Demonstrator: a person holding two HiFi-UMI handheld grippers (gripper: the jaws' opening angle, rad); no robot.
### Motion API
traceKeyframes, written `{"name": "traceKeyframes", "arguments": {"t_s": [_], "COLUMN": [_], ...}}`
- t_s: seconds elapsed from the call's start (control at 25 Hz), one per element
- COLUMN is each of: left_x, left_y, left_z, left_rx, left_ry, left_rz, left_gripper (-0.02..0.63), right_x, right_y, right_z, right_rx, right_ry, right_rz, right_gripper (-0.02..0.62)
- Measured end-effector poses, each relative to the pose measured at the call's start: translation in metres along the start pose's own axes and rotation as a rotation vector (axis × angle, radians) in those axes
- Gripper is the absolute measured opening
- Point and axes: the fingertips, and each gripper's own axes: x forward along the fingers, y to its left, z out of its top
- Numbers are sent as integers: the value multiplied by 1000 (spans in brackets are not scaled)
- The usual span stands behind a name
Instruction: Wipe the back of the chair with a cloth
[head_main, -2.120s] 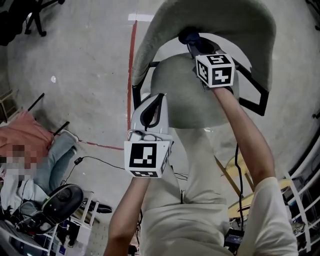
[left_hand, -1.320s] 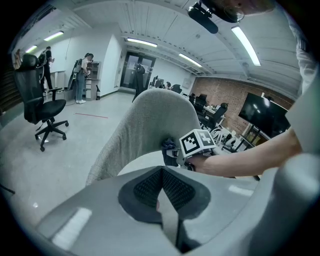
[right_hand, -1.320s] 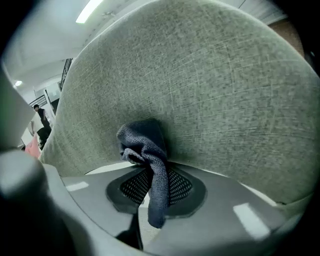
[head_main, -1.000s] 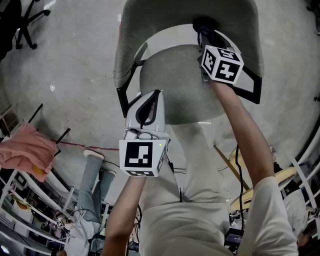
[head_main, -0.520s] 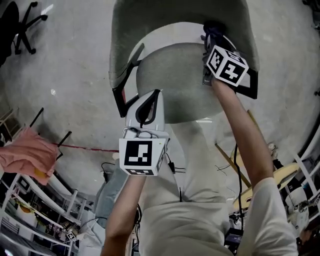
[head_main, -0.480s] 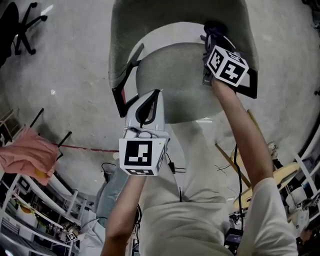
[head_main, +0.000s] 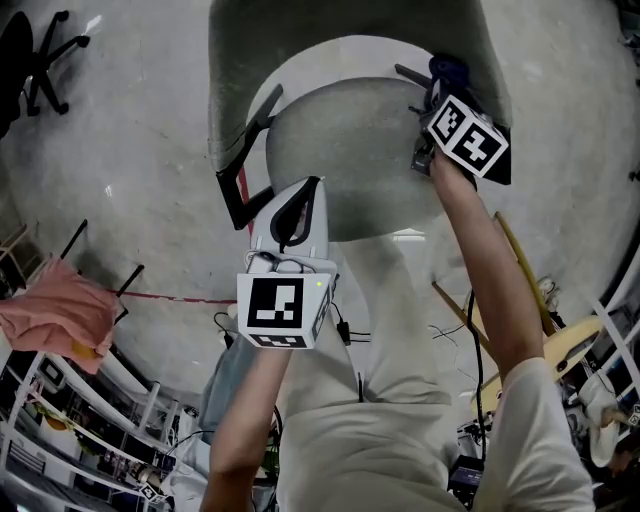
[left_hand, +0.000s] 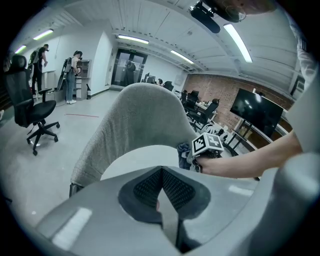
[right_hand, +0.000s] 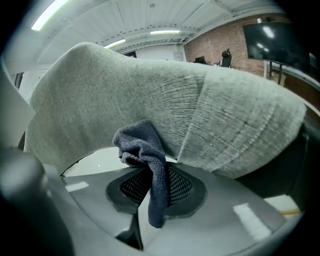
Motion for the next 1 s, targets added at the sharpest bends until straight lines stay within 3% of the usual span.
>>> {"name": "traceKeyframes", "arguments": {"t_s": [0.68, 1.0], "left_x": [-13, -25], "left_y": [-11, -16], "left_z": [0, 2], "left_rx": [13, 24], "left_ry": [-16, -19], "left_rz": [-17, -24], "left_gripper": [2, 2], "right_x": [-27, -50], "right_y": [-34, -52], "right_z": [-27, -49], "right_rx": [173, 222], "right_ry": [15, 79], "right_rz": [-124, -173], "right_gripper": [83, 83]}}
